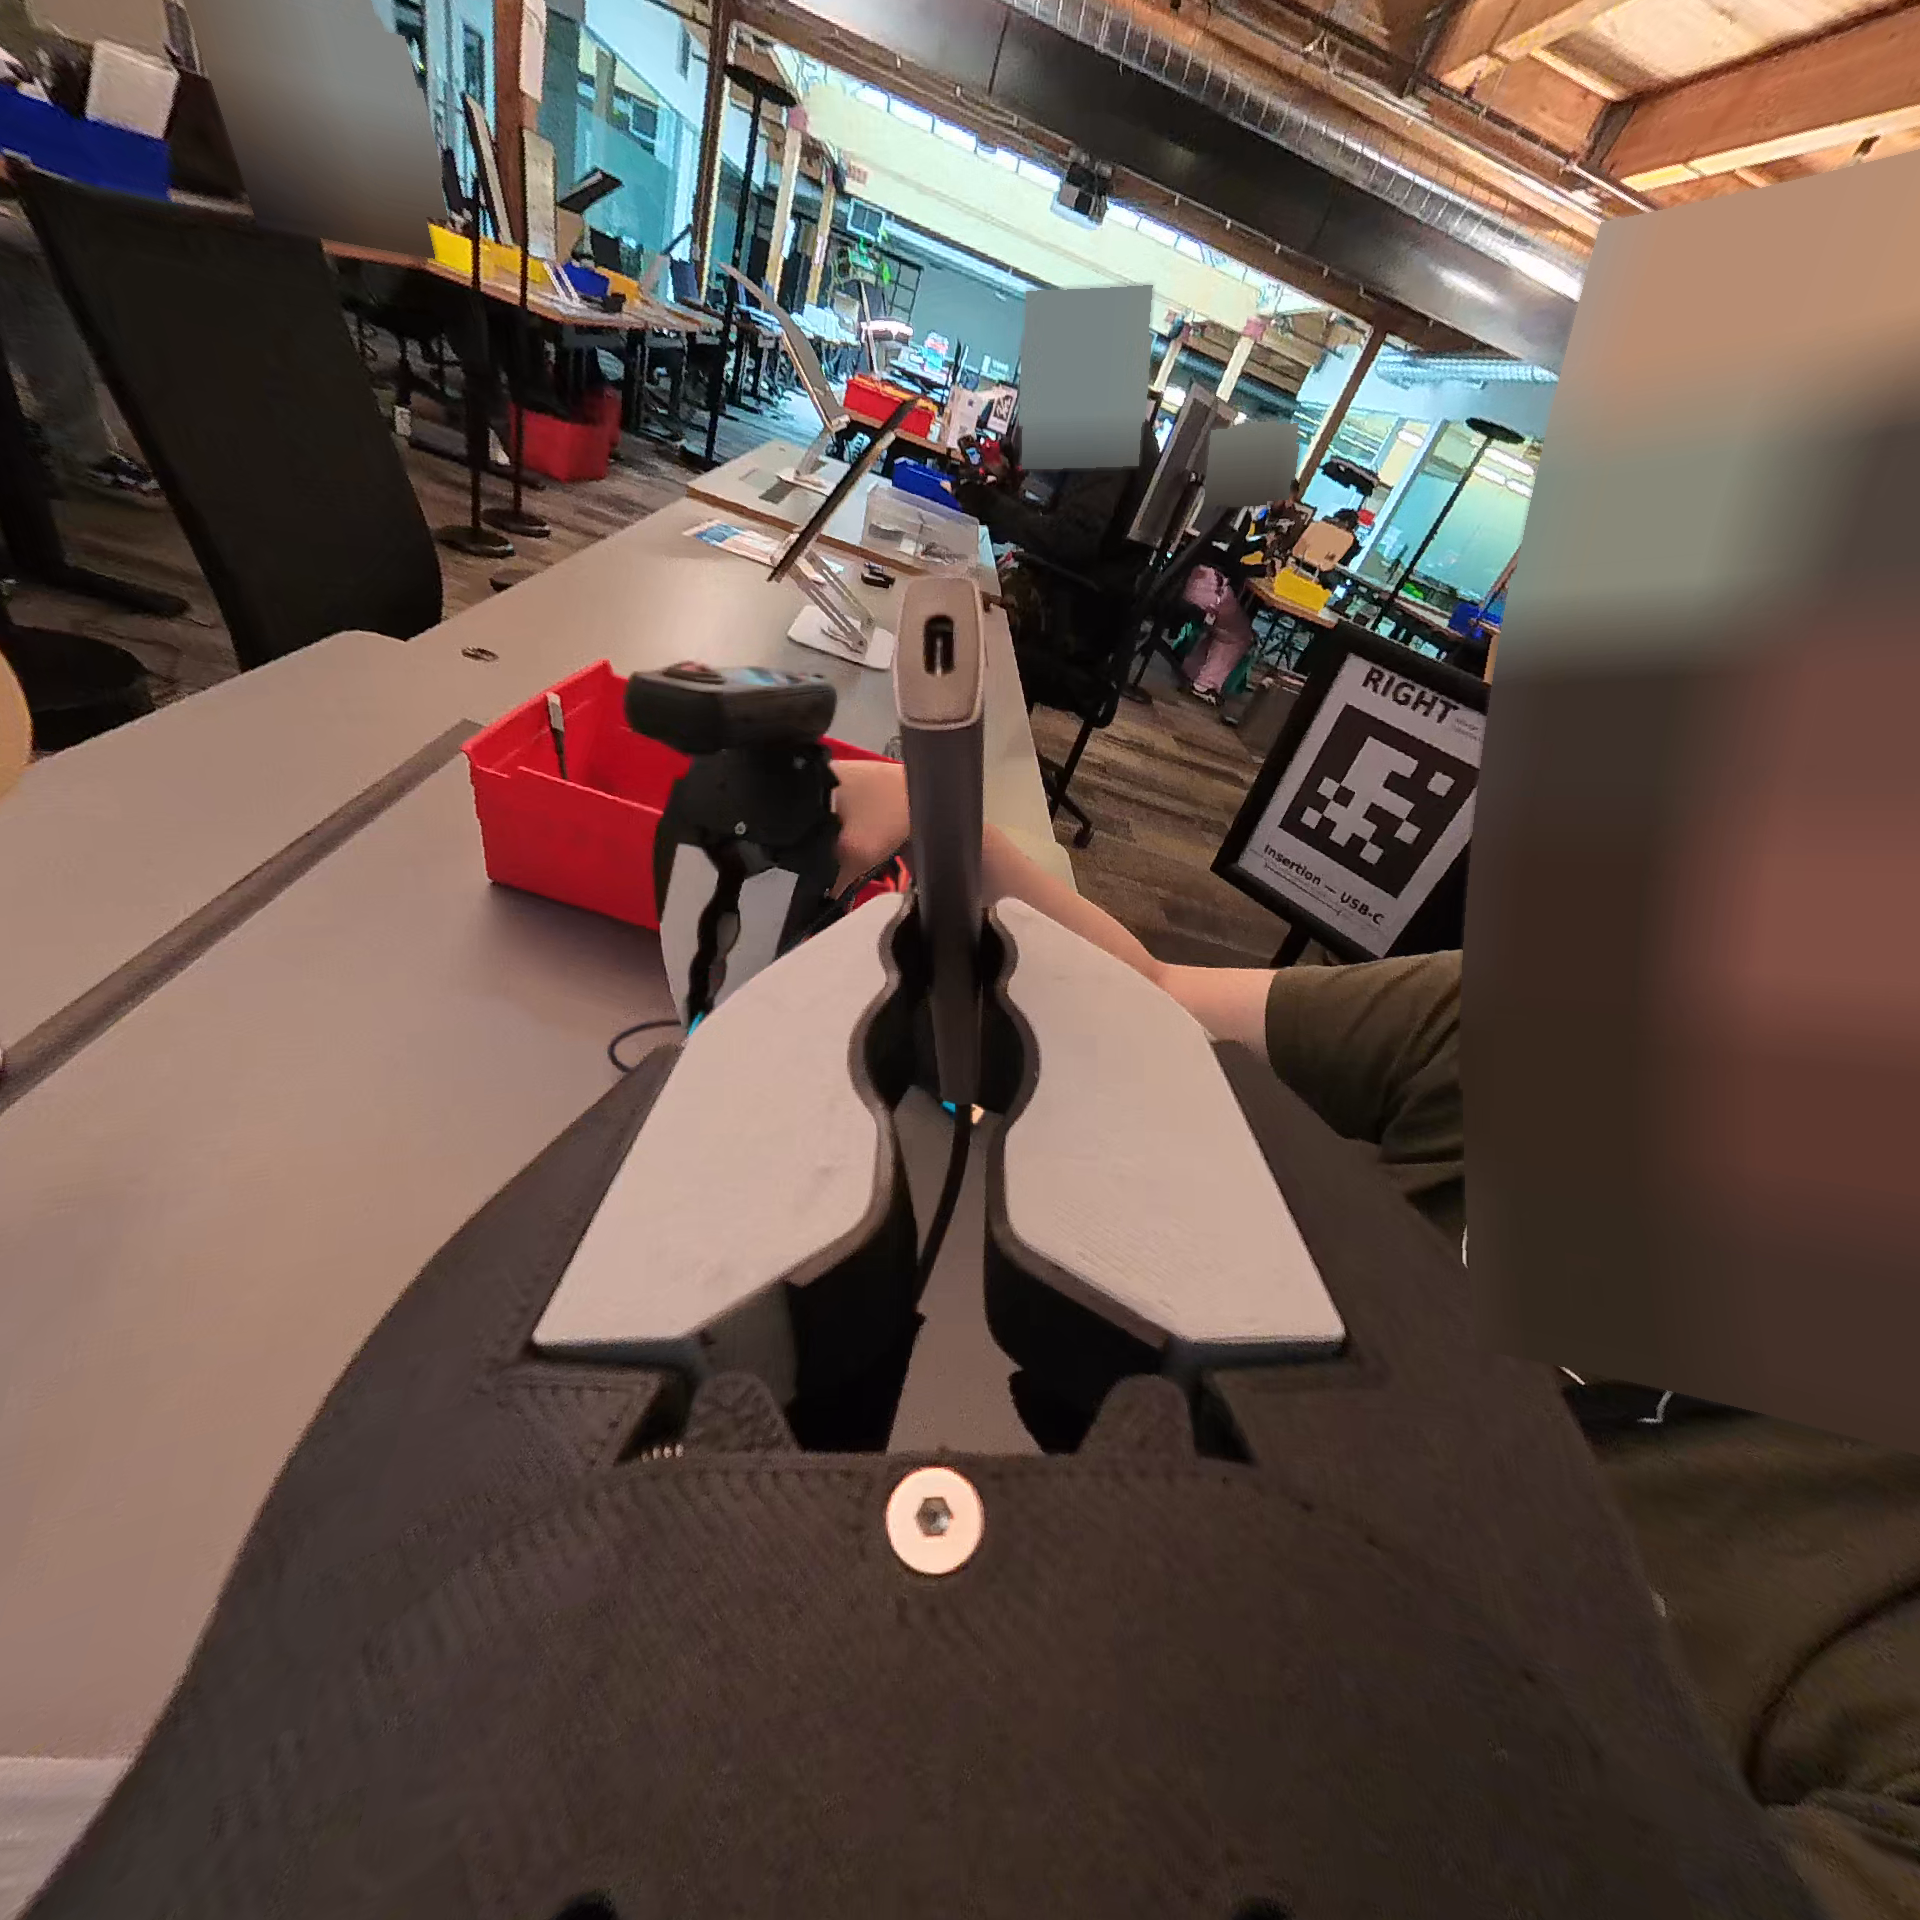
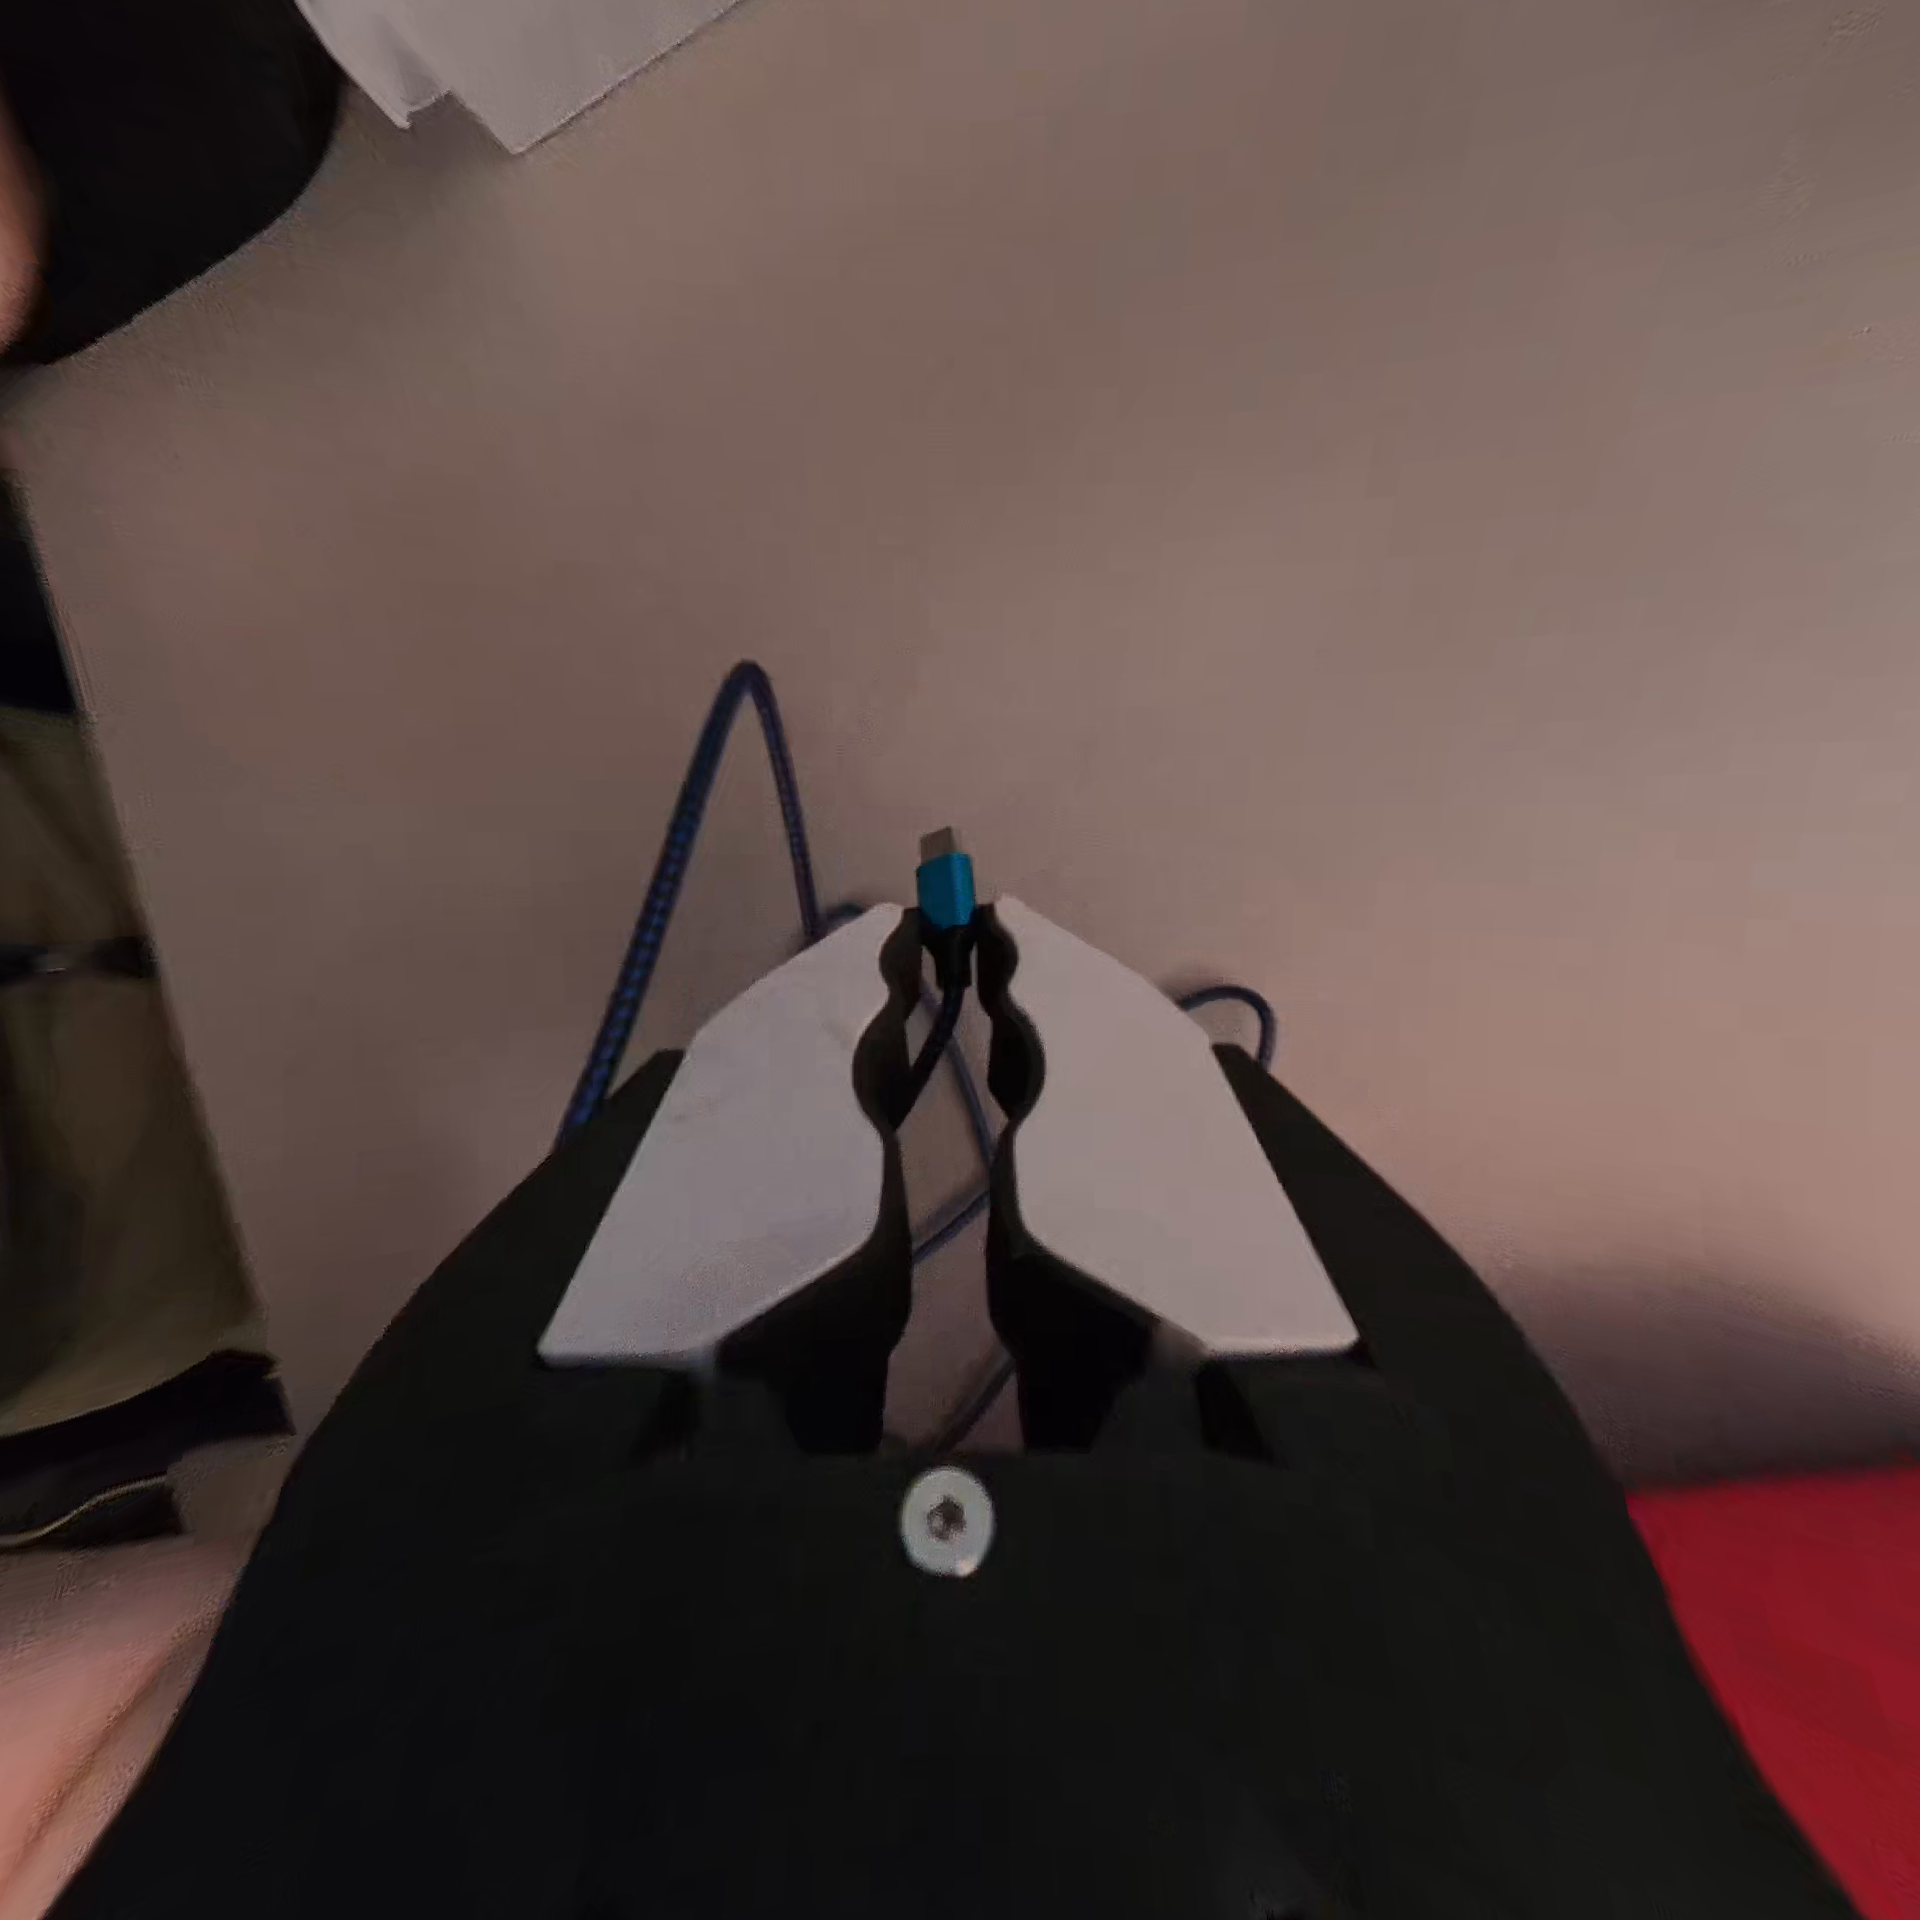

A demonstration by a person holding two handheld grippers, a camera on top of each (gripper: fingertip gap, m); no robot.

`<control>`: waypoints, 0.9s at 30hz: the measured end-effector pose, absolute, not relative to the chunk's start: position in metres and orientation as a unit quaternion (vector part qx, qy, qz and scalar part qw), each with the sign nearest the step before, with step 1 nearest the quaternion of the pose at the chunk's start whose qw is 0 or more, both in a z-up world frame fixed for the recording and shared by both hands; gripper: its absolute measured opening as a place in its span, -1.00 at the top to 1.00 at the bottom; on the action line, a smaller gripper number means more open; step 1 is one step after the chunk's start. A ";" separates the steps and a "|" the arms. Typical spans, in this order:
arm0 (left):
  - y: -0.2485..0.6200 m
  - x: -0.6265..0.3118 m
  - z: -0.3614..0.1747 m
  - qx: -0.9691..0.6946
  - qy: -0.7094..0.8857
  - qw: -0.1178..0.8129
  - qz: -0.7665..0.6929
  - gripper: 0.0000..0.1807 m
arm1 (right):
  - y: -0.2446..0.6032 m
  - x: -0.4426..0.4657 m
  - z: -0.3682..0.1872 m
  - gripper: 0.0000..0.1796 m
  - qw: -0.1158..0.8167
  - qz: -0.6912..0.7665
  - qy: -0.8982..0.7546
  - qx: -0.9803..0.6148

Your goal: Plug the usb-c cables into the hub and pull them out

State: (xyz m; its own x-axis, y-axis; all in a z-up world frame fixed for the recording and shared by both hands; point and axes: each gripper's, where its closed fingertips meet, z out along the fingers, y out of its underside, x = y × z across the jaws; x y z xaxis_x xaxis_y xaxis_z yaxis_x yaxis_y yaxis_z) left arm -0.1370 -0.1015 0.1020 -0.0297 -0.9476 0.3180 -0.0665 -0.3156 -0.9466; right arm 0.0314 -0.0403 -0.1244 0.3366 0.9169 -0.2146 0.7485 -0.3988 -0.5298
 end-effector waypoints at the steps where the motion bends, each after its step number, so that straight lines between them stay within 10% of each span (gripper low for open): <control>1: -0.102 -0.135 0.101 -0.578 0.440 0.384 -0.569 0.90 | -0.043 0.028 -0.125 0.89 0.164 0.252 -0.522 -0.798; 11: -0.107 -0.129 0.100 -0.577 0.451 0.378 -0.567 0.90 | 0.028 0.077 -0.027 0.71 0.469 -0.092 -0.461 -0.747; 15: -0.112 -0.130 0.103 -0.570 0.458 0.379 -0.567 0.90 | 0.008 0.085 0.023 0.35 0.546 -0.113 -0.466 -0.687; 21: -0.117 -0.124 0.098 -0.571 0.471 0.362 -0.567 0.90 | -0.100 0.035 -0.050 -0.34 0.388 0.077 -0.652 -0.647; 27: -0.121 -0.110 0.090 -0.575 0.487 0.340 -0.562 0.90 | -0.129 0.053 -0.156 -0.54 0.190 0.045 -0.643 -0.741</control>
State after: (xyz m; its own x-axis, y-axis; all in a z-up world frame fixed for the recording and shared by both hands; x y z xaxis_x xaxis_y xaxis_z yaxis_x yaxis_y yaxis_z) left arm -0.1096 -0.1213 0.0895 -0.1071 -0.9432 0.3146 -0.1775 -0.2932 -0.9394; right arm 0.0531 -0.1289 -0.1560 0.1701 0.9692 0.1783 0.9352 -0.1017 -0.3393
